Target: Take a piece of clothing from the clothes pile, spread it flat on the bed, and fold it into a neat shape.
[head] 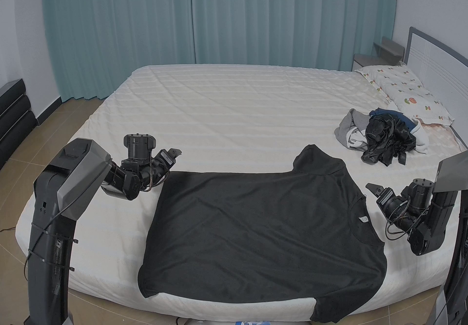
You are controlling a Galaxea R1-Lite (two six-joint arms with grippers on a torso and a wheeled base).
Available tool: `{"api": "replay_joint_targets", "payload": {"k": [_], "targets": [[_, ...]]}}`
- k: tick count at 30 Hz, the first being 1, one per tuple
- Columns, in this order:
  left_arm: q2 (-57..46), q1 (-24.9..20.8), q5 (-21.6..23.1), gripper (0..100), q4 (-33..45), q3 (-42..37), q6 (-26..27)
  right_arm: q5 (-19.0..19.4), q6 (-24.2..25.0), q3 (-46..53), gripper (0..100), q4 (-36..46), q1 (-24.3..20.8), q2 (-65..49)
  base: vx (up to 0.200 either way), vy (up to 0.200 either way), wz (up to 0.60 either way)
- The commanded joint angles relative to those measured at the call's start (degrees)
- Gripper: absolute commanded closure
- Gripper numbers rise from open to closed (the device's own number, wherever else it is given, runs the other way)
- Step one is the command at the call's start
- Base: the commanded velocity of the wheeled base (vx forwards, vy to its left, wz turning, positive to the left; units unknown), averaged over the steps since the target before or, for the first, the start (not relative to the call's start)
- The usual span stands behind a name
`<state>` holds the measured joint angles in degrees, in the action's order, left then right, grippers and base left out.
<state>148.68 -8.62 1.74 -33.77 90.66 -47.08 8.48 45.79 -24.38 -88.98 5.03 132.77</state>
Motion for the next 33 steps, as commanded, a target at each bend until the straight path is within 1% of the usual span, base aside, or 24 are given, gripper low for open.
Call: {"api": "replay_joint_targets", "payload": {"k": [1,13,14,18,20,21,24,33], "targets": [[1.97,-0.52,-0.86,0,-0.95,0.31,1.2,-0.14,0.09,0.47,0,-0.67,-0.29,-0.05,0.0,0.0,0.0],[3.46,-1.4,-1.13,0,-0.77,1.01,2.7,-1.89,0.18,1.09,0,-0.67,-1.34,-0.84,0.0,0.0,0.0],[3.73,-1.4,-1.22,100,-0.69,1.18,2.7,-1.89,0.18,1.09,0,-0.67,-1.26,-0.93,0.0,0.0,0.0],[4.69,-1.31,-1.57,100,-0.95,1.36,5.07,-1.89,0.27,1.18,0,-0.67,-1.26,-1.28,0.0,0.0,0.0],[4.69,-1.31,-1.57,100,-0.95,1.36,5.07,-1.89,0.27,1.18,0,-0.67,-1.26,-1.28,0.0,0.0,0.0],[5.84,-1.05,-5.43,100,-1.04,4.17,5.07,-1.89,0.27,1.18,0,-0.67,-1.26,-1.2,0.0,0.0,0.0],[7.15,-0.7,-7.72,100,-0.86,6.55,4.8,-1.89,0.27,1.27,0,-0.67,-1.17,-1.2,0.0,0.0,0.0],[7.24,0.53,-8.16,100,-0.95,7.6,4.54,-1.89,0.27,1.27,0,-0.67,-1.26,-1.11,0.0,0.0,0.0]]}}
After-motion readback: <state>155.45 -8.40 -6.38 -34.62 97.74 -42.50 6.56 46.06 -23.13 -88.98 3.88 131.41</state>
